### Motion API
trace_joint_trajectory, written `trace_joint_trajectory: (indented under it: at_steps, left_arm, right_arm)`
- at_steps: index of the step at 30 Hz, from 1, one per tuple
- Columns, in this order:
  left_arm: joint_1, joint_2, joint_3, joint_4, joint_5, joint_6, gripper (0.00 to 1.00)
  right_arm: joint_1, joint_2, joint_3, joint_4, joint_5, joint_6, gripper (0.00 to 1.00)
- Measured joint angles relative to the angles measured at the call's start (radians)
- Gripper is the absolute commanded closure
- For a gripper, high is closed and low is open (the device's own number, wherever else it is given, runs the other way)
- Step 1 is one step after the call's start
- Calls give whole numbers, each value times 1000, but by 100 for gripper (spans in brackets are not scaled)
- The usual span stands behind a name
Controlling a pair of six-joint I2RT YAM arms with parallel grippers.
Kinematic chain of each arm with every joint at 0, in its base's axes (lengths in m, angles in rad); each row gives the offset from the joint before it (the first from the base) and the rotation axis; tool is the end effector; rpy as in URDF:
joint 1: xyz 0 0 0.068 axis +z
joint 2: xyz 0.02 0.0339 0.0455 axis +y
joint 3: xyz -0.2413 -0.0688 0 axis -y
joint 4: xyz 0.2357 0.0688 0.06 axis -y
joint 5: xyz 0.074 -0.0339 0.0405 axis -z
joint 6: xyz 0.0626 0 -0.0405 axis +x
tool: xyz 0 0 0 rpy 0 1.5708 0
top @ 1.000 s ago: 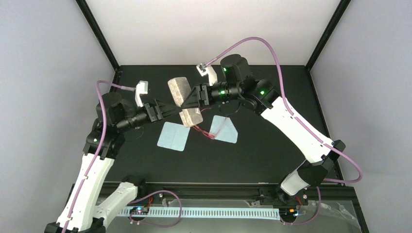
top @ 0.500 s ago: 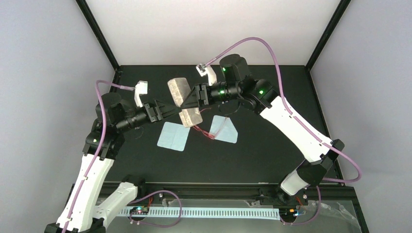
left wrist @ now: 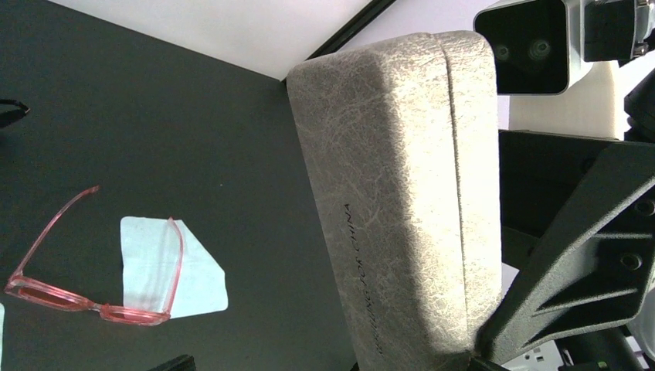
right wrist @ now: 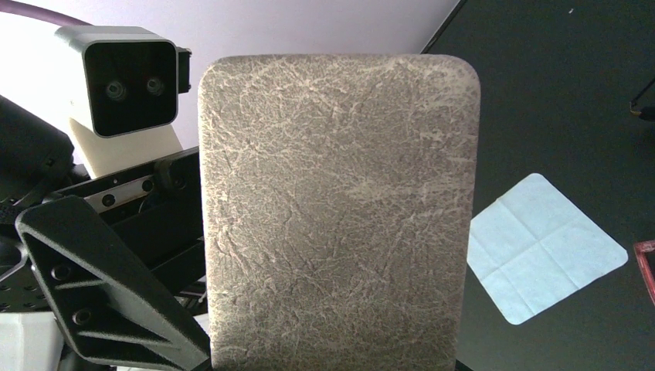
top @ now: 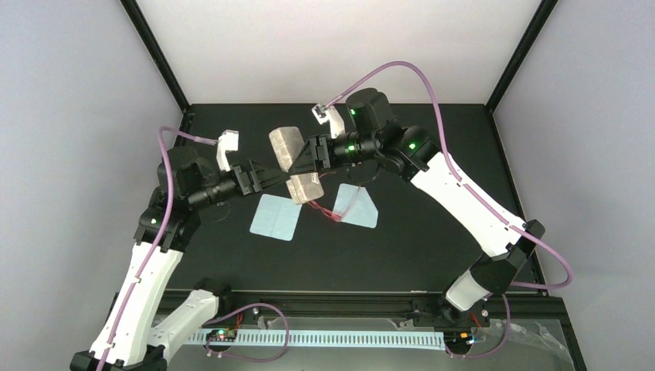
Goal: Organize the sunglasses
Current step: Open the sunglasses case at the center of the board.
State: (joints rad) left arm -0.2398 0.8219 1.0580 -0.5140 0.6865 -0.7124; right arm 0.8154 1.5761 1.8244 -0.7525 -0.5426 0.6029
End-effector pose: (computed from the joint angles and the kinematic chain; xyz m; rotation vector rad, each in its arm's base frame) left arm 0.1737 -0.0833 0.3701 0.0539 1.9863 -1.2729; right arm 0.2142 0.2746 0.4092 -0.6175 2.2400 1.3654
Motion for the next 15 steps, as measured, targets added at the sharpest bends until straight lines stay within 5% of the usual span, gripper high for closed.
trace_joint_trajectory:
  at_steps: [15]
  left_arm:
    - [-5, 19, 0, -51, -57, 12, 9]
  right_arm:
    - [-6, 3, -2, -25, 44, -8, 84]
